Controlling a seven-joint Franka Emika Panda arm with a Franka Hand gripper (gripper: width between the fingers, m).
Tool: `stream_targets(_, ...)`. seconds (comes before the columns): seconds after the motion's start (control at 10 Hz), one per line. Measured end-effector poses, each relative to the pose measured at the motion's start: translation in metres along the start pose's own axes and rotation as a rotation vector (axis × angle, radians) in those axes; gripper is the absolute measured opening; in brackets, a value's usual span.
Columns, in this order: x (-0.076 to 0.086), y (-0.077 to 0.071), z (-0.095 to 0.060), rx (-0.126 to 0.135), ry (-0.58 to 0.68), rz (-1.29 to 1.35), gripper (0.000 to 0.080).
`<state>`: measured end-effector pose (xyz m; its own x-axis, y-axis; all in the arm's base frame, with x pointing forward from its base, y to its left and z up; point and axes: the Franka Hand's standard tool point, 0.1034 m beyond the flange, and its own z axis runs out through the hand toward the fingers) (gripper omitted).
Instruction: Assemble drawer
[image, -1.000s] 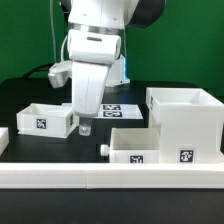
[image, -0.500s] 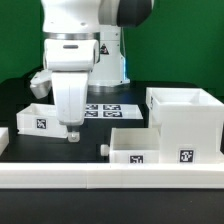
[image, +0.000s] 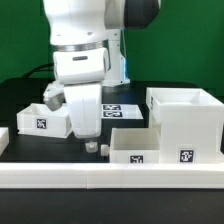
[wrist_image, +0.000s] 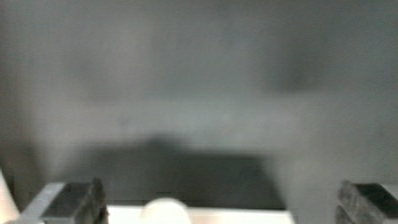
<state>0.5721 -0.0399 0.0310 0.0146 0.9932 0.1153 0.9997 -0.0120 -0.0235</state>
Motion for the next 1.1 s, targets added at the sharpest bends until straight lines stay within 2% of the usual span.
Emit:
stream_targets(0.2, 0.017, 0.005, 0.003, -0.002, 0.002, -0.003, 0.0649)
stream_targets(0.6, 0.016, 0.004, 0.005, -0.001, 0.002, -0.003, 0.0649)
stream_targets(1.0, 0.027, 0.006, 0.009, 0.013, -0.012, -0.021, 0.0649)
stream_targets(1.1, 0.04, 0.011, 0.01, 0.037, -0.014, -0.052, 0.0649)
